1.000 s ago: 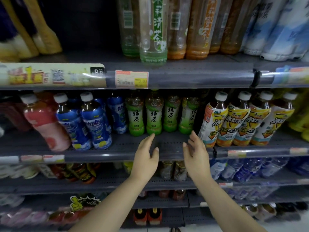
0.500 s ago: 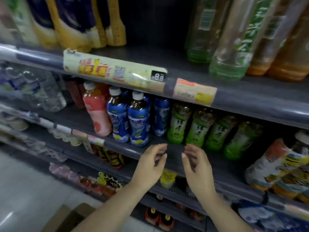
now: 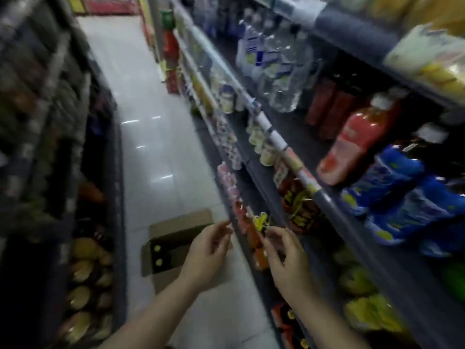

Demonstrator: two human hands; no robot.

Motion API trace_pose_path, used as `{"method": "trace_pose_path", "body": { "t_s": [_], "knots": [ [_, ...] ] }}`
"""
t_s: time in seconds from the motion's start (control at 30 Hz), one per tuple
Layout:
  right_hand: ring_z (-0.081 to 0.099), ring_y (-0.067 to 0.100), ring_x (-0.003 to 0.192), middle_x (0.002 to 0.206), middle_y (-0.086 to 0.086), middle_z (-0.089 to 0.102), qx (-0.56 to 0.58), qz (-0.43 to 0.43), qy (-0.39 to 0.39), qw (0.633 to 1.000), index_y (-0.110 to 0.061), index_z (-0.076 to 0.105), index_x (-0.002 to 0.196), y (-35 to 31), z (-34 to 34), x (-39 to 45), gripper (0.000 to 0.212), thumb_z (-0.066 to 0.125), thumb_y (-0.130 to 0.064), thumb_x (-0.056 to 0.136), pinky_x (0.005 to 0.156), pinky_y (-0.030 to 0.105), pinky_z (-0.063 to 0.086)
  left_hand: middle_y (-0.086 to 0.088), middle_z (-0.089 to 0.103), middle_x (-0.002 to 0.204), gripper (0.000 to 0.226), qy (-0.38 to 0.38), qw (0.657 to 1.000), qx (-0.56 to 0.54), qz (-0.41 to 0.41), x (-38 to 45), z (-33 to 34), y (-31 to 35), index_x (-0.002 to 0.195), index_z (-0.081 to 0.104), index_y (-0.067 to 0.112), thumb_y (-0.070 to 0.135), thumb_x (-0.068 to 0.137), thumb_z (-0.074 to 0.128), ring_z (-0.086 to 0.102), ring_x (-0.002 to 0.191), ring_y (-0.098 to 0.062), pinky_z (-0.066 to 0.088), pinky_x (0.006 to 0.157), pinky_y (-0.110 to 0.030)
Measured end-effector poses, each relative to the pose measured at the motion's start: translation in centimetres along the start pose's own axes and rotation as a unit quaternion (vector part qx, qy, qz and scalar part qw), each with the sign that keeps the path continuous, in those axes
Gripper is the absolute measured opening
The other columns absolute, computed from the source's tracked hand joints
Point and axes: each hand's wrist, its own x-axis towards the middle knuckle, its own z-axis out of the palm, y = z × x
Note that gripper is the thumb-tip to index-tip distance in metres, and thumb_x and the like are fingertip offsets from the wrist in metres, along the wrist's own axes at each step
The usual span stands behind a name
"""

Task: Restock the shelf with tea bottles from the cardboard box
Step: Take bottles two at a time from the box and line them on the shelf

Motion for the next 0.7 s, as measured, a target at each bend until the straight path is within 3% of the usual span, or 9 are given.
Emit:
{"method": "trace_pose_path", "body": {
  "t_s": [0.1, 0.17, 0.27, 0.37, 0.5, 0.63, 0.7],
  "knots": [
    [0.054, -0.006, 0.104, 0.109, -0.009, 0.056, 0.023, -0.006, -0.070, 0.997, -0.025, 0.054, 0.112, -1.3, 6.4, 0.9, 0.022, 0.057, -0.019, 0.091, 0.086, 0.008, 0.043, 0.004, 0.065, 0.116, 0.029, 0.073, 0.996, 0.028, -0.041, -0.2, -4.8, -5.0, 0.120, 0.061, 0.017, 0.013, 0.091, 0.058, 0.056, 0.101, 0.005, 0.038, 0.086, 0.001],
    [0.052, -0.010, 0.104, 0.109, -0.014, 0.053, 0.032, 0.002, -0.097, 0.995, -0.026, 0.053, 0.112, -2.2, 10.5, 1.5, 0.024, 0.057, -0.014, 0.091, 0.084, 0.002, 0.040, 0.003, 0.065, 0.116, 0.031, 0.088, 0.993, 0.018, -0.072, -0.3, -7.9, -8.1, 0.123, 0.059, 0.017, 0.013, 0.092, 0.056, 0.058, 0.102, 0.002, 0.042, 0.087, -0.004],
    [0.054, -0.010, 0.102, 0.111, -0.009, 0.057, 0.039, 0.027, -0.122, 0.991, -0.030, 0.052, 0.113, -2.8, 16.3, 2.3, 0.025, 0.057, -0.019, 0.091, 0.084, 0.007, 0.044, 0.009, 0.063, 0.115, 0.034, 0.090, 0.988, 0.000, -0.128, -0.7, -11.9, -12.2, 0.128, 0.054, 0.023, 0.020, 0.095, 0.052, 0.058, 0.107, 0.000, 0.049, 0.091, -0.018],
    [0.055, -0.009, 0.102, 0.113, -0.008, 0.057, 0.046, 0.055, -0.141, 0.987, -0.031, 0.051, 0.114, -3.1, 21.1, 3.2, 0.026, 0.056, -0.020, 0.091, 0.082, 0.008, 0.046, 0.016, 0.061, 0.112, 0.033, 0.108, 0.980, -0.008, -0.168, -0.8, -14.6, -16.6, 0.127, 0.054, 0.027, 0.022, 0.095, 0.051, 0.057, 0.104, 0.004, 0.049, 0.089, -0.017],
    [0.055, -0.007, 0.101, 0.112, -0.005, 0.056, 0.027, 0.070, -0.154, 0.985, -0.026, 0.053, 0.117, -2.6, 25.8, 4.9, 0.026, 0.056, -0.020, 0.092, 0.081, 0.007, 0.046, 0.013, 0.060, 0.117, 0.036, 0.103, 0.969, -0.008, -0.223, -0.4, -16.2, -21.5, 0.131, 0.052, 0.024, 0.023, 0.096, 0.049, 0.056, 0.105, 0.001, 0.049, 0.089, -0.020],
    [0.054, -0.006, 0.102, 0.115, -0.002, 0.056, 0.002, 0.077, -0.184, 0.980, -0.019, 0.054, 0.121, -0.2, 30.4, 7.0, 0.029, 0.056, -0.020, 0.092, 0.079, 0.001, 0.041, 0.014, 0.061, 0.111, 0.033, 0.110, 0.959, -0.020, -0.262, 0.6, -15.8, -26.4, 0.128, 0.052, 0.026, 0.022, 0.096, 0.050, 0.056, 0.100, 0.003, 0.046, 0.081, -0.010],
    [0.055, -0.003, 0.102, 0.113, -0.003, 0.057, -0.013, 0.069, -0.198, 0.978, -0.020, 0.054, 0.120, 1.6, 32.9, 8.3, 0.029, 0.057, -0.021, 0.091, 0.080, 0.004, 0.043, 0.008, 0.063, 0.117, 0.034, 0.115, 0.952, -0.023, -0.283, 1.5, -14.9, -29.3, 0.129, 0.053, 0.024, 0.021, 0.095, 0.050, 0.058, 0.105, -0.003, 0.048, 0.086, -0.016]
  ]
}}
